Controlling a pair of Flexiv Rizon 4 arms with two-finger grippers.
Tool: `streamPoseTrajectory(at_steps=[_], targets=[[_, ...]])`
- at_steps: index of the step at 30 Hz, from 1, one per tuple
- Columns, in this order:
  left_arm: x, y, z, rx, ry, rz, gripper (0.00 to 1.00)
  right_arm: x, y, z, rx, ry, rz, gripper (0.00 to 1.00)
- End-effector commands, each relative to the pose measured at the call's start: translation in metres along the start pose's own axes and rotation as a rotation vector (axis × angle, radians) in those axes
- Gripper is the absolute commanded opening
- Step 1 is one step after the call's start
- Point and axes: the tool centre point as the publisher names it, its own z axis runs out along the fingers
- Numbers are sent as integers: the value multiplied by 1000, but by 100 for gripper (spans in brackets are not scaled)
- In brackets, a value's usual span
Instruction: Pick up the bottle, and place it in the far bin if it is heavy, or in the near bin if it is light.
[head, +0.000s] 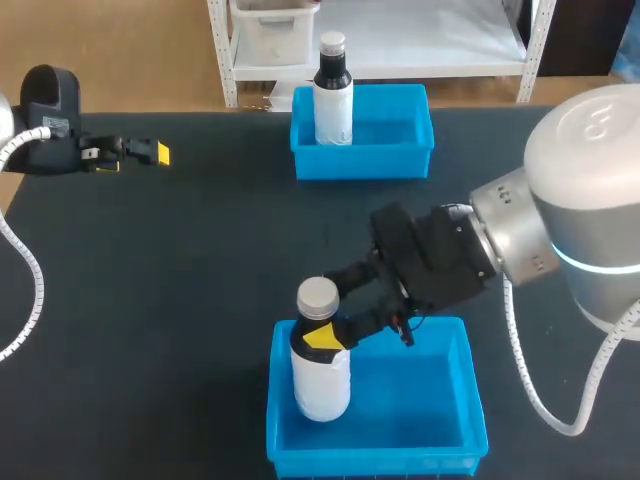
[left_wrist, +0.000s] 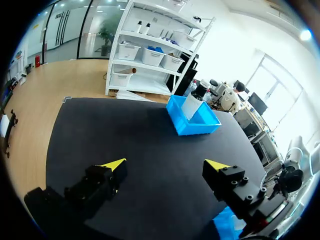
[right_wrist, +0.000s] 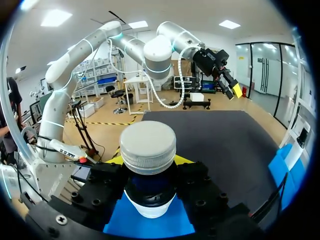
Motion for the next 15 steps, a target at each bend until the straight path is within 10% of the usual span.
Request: streamPoseTrajectory(at_steps=[1,4,6,10,12,15], targets=[[0,0,0,0,0,0,100,2,1,0,5,9,5,0],[0,0,0,0,0,0,100,4,1,0,7,15,12,0],[0,0,0,0,0,0,100,5,0,0,6,18,20,31],[0,0,0,0,0,0,100,7,-1,0,11,22,29,52],[0,0,0,0,0,0,100,7,-2,-1,12,25,32,100],[0,0,0,0,0,0,100,8,-2,-2,13,28,39,100]])
